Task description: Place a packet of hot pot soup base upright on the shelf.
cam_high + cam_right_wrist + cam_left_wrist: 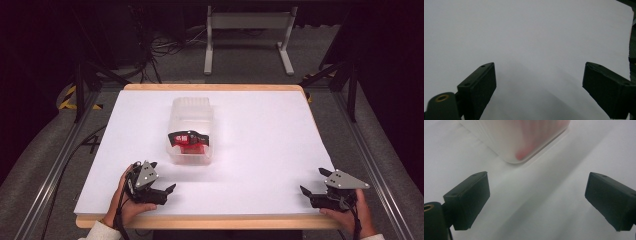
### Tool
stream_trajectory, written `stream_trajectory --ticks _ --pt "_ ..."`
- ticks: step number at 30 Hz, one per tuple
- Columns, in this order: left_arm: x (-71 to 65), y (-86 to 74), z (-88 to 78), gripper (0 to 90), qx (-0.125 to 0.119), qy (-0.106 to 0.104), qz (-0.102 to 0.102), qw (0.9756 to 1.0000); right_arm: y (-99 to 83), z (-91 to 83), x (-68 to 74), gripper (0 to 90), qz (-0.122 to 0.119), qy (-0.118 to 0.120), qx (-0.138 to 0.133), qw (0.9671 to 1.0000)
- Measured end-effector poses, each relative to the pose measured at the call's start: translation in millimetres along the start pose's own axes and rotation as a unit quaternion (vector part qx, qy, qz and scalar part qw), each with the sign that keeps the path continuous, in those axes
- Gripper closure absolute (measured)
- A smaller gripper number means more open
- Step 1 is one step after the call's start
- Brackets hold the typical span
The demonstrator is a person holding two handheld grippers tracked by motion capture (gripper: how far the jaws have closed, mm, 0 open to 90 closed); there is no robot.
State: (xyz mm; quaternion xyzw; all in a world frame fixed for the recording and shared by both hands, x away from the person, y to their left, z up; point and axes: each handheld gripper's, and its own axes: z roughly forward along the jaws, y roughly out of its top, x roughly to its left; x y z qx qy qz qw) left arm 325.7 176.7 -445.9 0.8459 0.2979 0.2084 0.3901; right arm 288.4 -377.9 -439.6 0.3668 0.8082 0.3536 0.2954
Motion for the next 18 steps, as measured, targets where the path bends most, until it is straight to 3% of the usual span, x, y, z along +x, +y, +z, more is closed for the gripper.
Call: stream_trajectory --ticks 18 --pt "0.4 0.6 -0.1 5.9 -0.006 -0.007 -0.005 1.0 5.2 -0.8 0.2 12.0 0.003 -0.004 -0.016 0.9999"
